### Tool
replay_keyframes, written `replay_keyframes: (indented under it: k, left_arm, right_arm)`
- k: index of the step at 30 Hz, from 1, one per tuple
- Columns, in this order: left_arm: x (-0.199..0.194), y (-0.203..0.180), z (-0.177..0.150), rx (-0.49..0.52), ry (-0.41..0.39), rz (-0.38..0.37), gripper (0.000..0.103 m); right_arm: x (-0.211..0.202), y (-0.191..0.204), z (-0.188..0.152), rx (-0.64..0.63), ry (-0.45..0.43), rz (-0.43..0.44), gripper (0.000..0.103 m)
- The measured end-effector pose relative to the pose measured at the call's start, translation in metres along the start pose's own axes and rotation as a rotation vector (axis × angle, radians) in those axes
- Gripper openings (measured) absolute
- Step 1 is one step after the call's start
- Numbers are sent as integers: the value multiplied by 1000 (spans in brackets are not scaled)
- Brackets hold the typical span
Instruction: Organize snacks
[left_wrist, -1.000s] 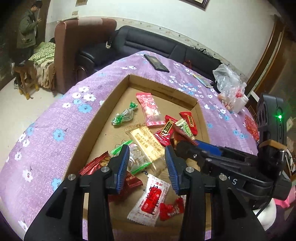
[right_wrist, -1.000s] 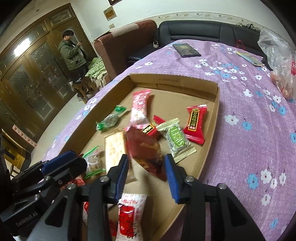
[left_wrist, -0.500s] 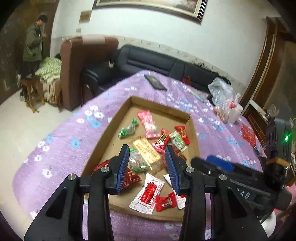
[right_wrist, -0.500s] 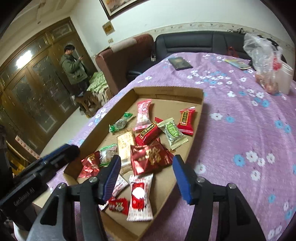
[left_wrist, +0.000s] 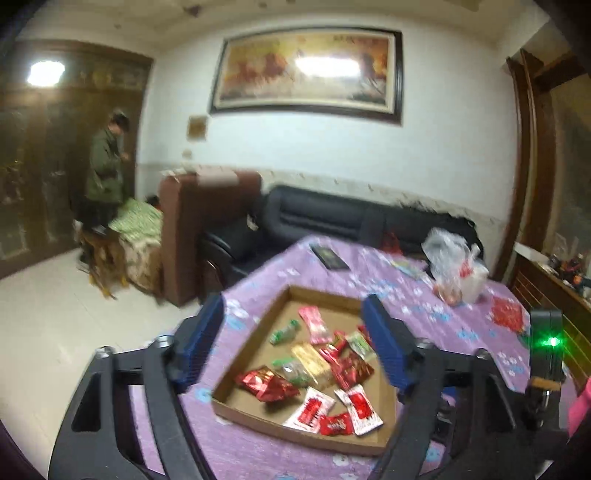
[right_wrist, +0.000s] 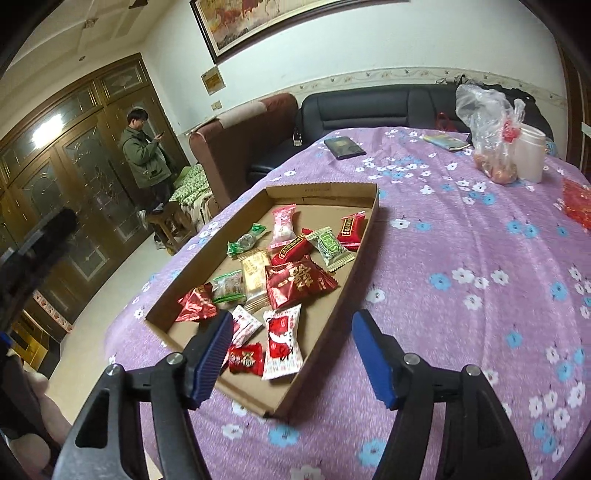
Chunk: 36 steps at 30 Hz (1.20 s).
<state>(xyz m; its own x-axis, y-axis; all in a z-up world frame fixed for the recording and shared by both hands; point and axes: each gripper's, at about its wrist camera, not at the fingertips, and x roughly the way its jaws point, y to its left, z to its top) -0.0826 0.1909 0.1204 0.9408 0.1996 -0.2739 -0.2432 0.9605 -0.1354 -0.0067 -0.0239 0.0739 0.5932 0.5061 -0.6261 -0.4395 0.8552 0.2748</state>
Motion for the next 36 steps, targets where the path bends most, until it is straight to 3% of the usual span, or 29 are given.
replay_keyframes:
  k: [3,4,5,9,13,19,36]
  left_arm:
    - [-17,1,-4,-4,-55,57,93]
    - [-18,-3,-6,18,-45,63,102]
    - [-17,-5,-8,37,-23,49,102]
    - [-1,-17,-19,65,135,-59,102]
    - [8,-23,-27,49,228,-81,102]
    - [10,-34,-36,81,249,-17,102]
    - [36,-50,-51,108,357,-35,102]
  right_arm:
    - [-8,4,-5,-9,-20,-1,73]
    - [-11,5,-6,-13,-26,-1,73]
    - [-15,8,-8,-22,-35,-1,73]
    - [-23,19,-17,-65,-53,-8,74]
    - [-28,31,-27,-129,-74,-46,77]
    - [-30,41,-37,-202,-91,-85,83]
    - [-21,25,-36,-171,-61,-91,84]
